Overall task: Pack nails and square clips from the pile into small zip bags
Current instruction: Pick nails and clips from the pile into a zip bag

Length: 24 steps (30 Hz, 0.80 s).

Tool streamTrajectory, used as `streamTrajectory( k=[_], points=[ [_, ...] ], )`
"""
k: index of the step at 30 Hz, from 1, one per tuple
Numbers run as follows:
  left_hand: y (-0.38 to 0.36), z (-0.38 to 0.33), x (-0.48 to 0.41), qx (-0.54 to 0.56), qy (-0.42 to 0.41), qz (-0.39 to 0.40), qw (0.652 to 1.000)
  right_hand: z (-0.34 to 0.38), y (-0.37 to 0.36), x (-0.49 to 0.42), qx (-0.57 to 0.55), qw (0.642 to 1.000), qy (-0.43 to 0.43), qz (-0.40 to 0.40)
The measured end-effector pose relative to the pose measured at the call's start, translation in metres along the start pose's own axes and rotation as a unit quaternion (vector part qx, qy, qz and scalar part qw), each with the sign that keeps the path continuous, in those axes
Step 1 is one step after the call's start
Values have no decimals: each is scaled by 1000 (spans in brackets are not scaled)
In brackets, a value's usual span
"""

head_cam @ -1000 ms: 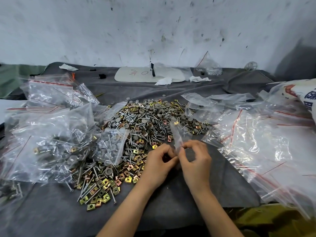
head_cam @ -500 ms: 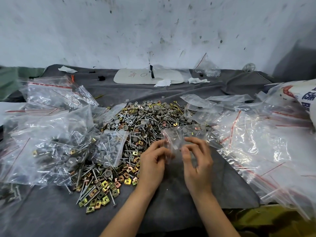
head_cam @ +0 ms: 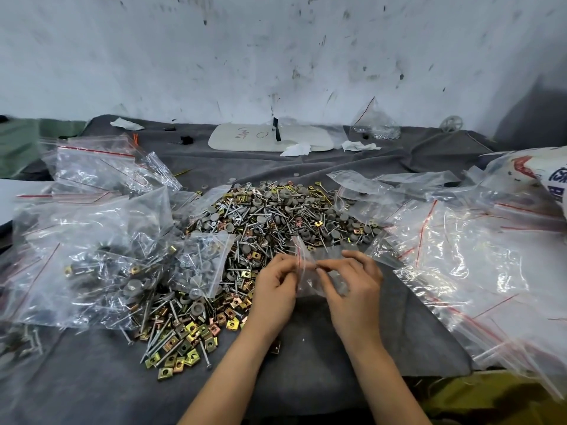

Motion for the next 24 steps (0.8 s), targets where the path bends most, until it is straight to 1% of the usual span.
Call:
streamTrajectory(
  k=[2, 5, 7, 8, 10, 12, 13, 15, 17, 18, 20, 22, 24],
  points=[
    [1, 1, 0, 16, 14, -10, 1000, 0, 2, -1, 7, 1000, -1, -15],
    [1, 0, 1, 3, 21, -14, 1000, 2, 3, 0, 3, 1000, 6, -30],
    [1, -3, 4, -3, -9, -20, 1000, 1, 6, 1, 7, 999, 1, -52],
    [1, -4, 6, -13, -35, -10, 999, 0, 7, 1, 10, 998, -8, -66],
    [-2, -8, 10, -67, -91, 8, 994, -2, 8, 0, 16, 996, -27, -82],
    [-3, -8, 11, -98, -130, 12, 987, -3, 8, 0, 30, 996, -39, -72],
    [-2, -9, 11, -104, -145, 0, 984, -2, 7, 0, 36, 996, -46, -62],
    [-1, -9, 9, -88, -150, -22, 985, 2, 9, -5, 24, 997, -60, -53],
    [-1, -9, 8, -71, -134, -29, 988, 3, 9, -22, -19, 996, -76, -52],
    [-1, -7, 7, -75, -132, -28, 988, 3, 7, -34, -42, 995, -87, -35],
    [-3, -6, 7, -91, -128, -23, 987, 3, -3, -63, -66, 992, -96, 37],
    [-2, -5, 7, -82, -113, -24, 990, 2, -19, -91, -53, 990, -72, 109],
    [-1, -4, 6, -74, -98, -26, 992, 1, -36, -113, -10, 984, -34, 173]
  ],
)
Point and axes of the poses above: each hand's wrist, its own x-axis away from the middle knuckle, its own y-axis out of the back of the hand, z = x × y, the point moved 3 cm from there along -x, towards the middle knuckle, and after that the axes turned 8 degrees about y, right-handed, at the moved point
